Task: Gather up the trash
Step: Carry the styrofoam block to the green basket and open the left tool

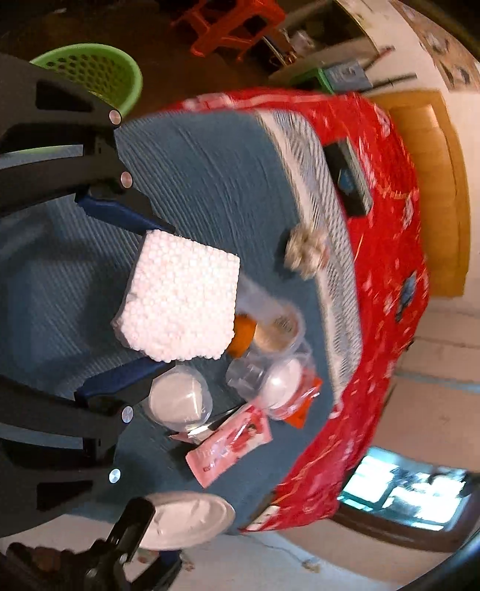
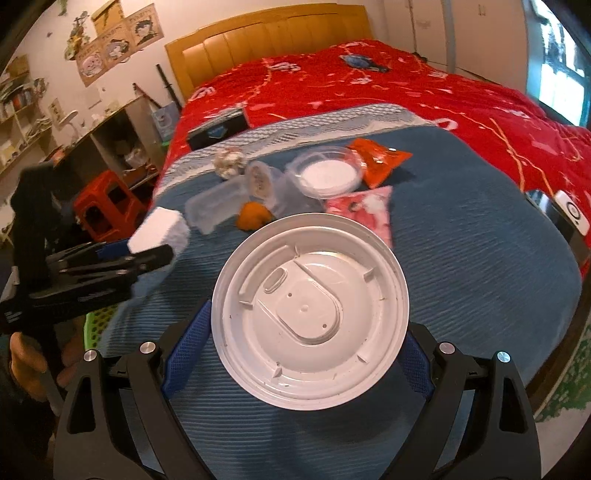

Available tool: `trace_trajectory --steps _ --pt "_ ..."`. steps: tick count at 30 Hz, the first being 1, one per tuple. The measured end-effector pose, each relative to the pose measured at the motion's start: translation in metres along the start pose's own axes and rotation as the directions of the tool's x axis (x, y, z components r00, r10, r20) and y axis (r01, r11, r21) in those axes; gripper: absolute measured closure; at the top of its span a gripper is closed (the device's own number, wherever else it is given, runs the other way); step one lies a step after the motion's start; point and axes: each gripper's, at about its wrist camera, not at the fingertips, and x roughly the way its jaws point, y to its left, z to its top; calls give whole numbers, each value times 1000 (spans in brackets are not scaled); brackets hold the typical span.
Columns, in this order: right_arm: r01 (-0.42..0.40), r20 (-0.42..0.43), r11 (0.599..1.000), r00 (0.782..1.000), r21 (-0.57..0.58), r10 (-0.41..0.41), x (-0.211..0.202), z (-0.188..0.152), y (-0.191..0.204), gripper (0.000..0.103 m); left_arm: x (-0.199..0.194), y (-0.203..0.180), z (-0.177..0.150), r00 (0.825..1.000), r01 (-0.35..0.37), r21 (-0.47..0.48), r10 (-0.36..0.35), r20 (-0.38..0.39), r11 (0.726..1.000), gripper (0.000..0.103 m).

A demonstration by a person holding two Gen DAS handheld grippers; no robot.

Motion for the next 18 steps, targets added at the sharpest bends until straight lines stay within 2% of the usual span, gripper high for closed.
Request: trace_trajectory --steps 5,9,11,15,17,18 --pt "-80 -14 996 997 -29 80 3 6 27 14 -50 45 -21 996 -54 -122 61 60 991 40" --pt "-123 -32 991 992 -59 121 10 10 49 14 -74 91 -47 980 -183 -192 195 47 964 40" --pt "-154 -48 985 988 -82 150 14 12 66 14 -78 115 -59 972 -224 -233 235 21 946 40" --pt "-196 -73 971 979 -133 188 22 15 98 14 -74 167 -89 943 -330 -311 326 -67 891 40" --pt "-217 -86 964 975 -155 206 24 16 112 14 -66 185 -102 927 -375 -318 355 -121 871 40" --pt "-223 -91 961 973 -165 210 26 18 118 14 -59 193 -109 913 -408 -311 377 -158 858 40"
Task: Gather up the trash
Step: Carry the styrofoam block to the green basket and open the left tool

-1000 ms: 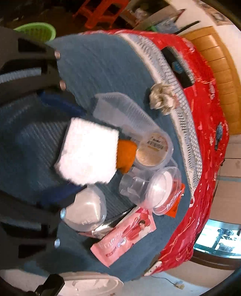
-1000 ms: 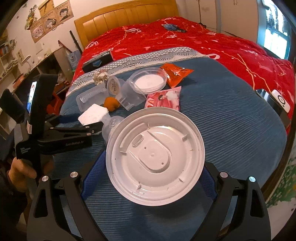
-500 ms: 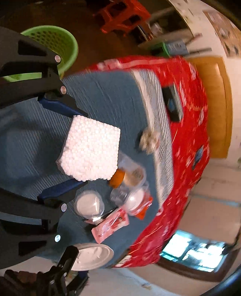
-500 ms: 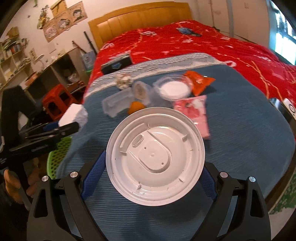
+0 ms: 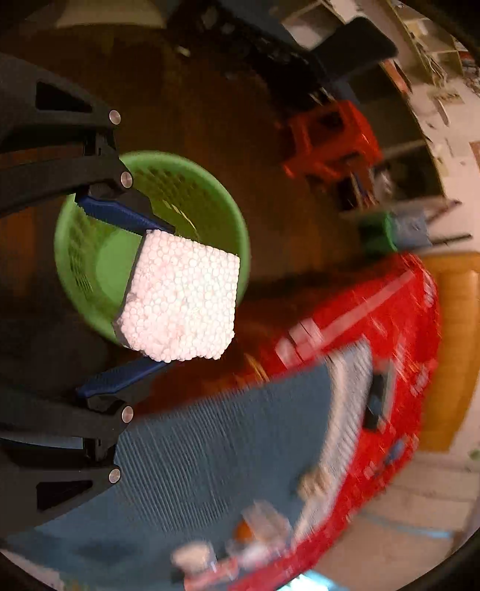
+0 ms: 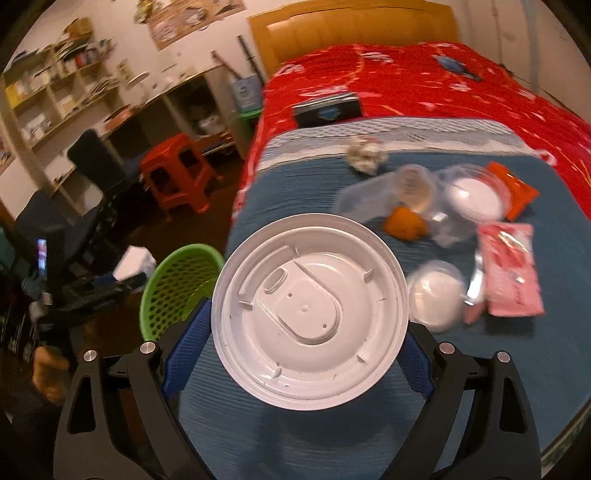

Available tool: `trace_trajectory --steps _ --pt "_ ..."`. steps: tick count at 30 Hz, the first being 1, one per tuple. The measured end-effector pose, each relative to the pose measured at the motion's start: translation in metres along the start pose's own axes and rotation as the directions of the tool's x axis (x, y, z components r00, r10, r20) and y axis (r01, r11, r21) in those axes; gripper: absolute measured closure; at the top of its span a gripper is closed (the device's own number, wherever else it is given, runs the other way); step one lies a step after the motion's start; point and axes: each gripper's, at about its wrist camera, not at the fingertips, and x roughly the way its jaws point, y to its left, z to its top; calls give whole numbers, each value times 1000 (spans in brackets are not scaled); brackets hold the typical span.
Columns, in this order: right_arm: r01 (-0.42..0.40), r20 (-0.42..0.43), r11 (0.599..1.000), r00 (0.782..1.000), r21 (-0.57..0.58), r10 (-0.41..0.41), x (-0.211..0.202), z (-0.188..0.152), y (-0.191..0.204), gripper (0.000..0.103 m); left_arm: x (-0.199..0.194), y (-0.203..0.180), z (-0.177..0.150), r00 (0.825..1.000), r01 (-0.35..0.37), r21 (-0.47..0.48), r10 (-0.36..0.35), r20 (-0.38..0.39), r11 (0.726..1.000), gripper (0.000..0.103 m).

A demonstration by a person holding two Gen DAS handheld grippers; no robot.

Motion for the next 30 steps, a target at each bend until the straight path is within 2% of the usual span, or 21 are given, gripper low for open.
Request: trace_trajectory --steps 3,8,10,15,24,30 --pt "-25 -14 999 1000 -33 24 10 8 19 14 29 12 -8 997 -50 4 50 -63 999 40" --pt "-52 -34 996 998 -68 50 22 16 40 14 64 31 -21 986 -62 -32 56 -154 998 39" --pt "-60 -44 995 997 -82 57 28 19 48 14 68 38 -25 985 -60 -55 50 -166 997 31" --pt "-83 -70 991 995 -107 76 41 20 64 14 61 52 -28 989 -60 -95 46 -142 994 22" --pt "-152 -135 971 983 -186 128 77 25 103 14 22 91 -39 995 -74 -221 58 -80 973 21" --pt "-210 -230 948 961 -239 155 126 24 142 13 -5 115 -48 994 -105 -265 101 -32 959 19"
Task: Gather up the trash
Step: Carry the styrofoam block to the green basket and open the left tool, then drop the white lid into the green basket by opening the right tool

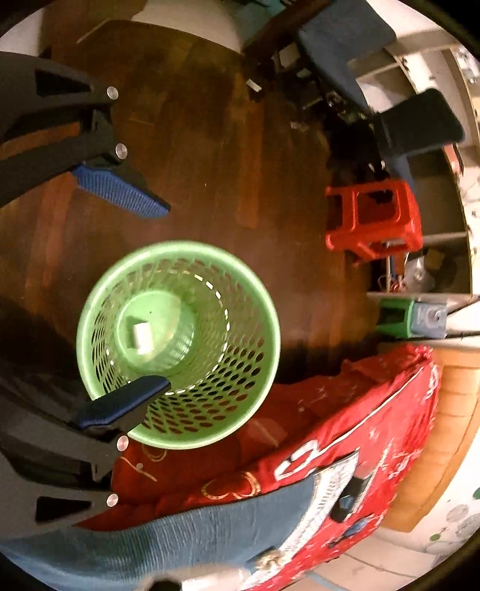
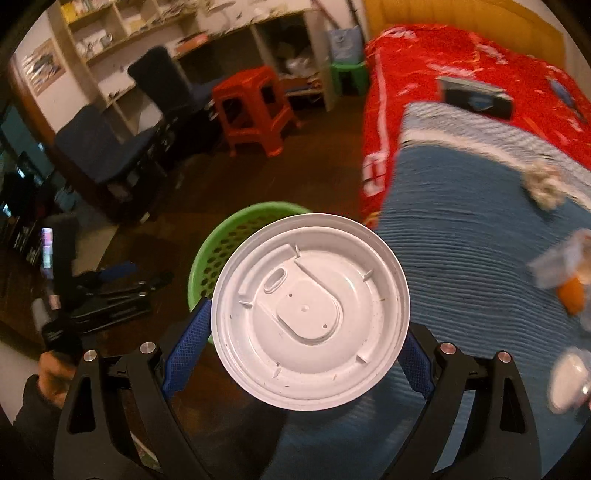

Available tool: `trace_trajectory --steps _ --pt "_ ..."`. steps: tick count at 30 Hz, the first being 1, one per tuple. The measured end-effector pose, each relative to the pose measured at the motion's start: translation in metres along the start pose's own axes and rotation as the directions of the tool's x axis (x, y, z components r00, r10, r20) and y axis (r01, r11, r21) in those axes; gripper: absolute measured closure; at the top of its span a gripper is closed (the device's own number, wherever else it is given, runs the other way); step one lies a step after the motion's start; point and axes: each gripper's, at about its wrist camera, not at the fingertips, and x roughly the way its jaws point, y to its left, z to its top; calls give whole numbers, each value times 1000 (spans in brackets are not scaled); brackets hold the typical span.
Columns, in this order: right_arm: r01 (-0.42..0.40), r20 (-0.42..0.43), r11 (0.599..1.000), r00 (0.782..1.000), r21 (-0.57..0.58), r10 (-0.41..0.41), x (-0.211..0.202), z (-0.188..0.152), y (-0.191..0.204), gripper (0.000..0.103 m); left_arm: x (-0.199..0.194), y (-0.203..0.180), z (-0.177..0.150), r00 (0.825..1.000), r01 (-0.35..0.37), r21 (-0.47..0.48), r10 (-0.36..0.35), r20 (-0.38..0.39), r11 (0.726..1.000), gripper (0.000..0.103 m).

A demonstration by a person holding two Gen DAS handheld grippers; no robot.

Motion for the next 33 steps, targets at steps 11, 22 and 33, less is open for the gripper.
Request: trace_trajectory --steps 11,22,33 --pt "-54 -153 998 987 -31 49 94 23 45 13 -15 45 -10 1000 -1 -128 3 18 992 18" --pt "-54 -90 998 995 -31 51 62 13 44 11 -21 39 -11 999 15 -115 -12 35 993 18" --pt "129 91 983 986 132 -142 -40 -33 -49 11 -47 -50 4 991 105 53 -109 84 993 18"
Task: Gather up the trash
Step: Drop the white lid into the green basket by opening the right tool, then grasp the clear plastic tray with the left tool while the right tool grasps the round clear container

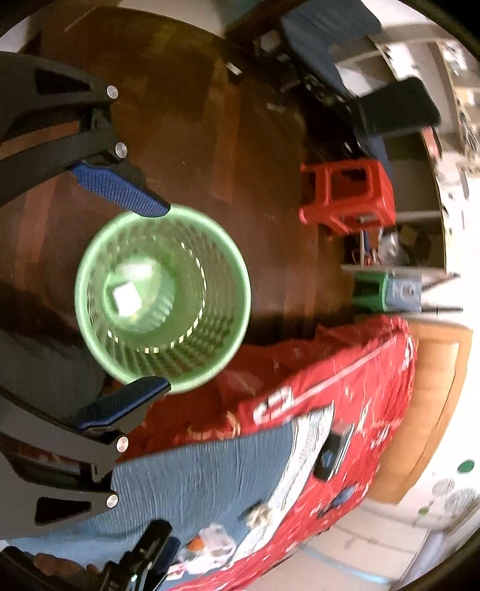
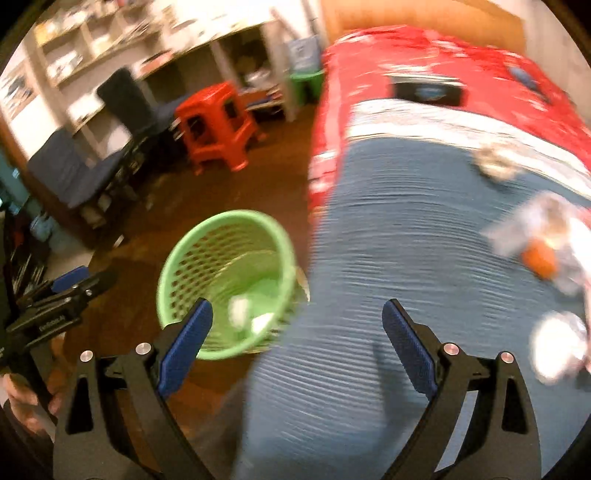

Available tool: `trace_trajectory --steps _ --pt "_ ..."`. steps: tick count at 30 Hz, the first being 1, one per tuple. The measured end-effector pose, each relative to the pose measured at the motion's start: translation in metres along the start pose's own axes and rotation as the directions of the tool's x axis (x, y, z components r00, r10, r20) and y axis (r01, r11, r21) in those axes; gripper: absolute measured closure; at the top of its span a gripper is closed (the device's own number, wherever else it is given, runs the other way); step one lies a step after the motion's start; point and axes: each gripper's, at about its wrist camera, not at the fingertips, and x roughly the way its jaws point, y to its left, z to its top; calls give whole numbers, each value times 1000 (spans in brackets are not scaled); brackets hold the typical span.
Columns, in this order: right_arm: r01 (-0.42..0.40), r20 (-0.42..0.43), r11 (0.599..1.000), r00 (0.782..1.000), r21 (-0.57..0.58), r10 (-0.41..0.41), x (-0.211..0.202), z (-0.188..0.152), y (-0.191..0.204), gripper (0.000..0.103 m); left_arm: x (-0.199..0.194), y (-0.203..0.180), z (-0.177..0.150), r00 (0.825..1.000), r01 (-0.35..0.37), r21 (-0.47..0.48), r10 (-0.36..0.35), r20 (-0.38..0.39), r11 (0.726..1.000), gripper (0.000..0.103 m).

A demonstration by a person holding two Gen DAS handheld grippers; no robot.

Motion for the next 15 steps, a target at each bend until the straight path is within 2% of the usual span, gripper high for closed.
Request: trace_trajectory --steps 4,8,15 --pt "107 51 992 993 68 -110 -30 -12 -51 11 0 -34 5 998 57 36 -57 -7 998 18" --pt "210 65 965 973 155 -222 -52 -27 -110 11 -2 -69 11 995 102 81 -102 -8 991 18" --pt "293 55 926 948 238 -314 -58 -40 -168 11 -4 -124 21 985 173 162 -172 -18 972 18"
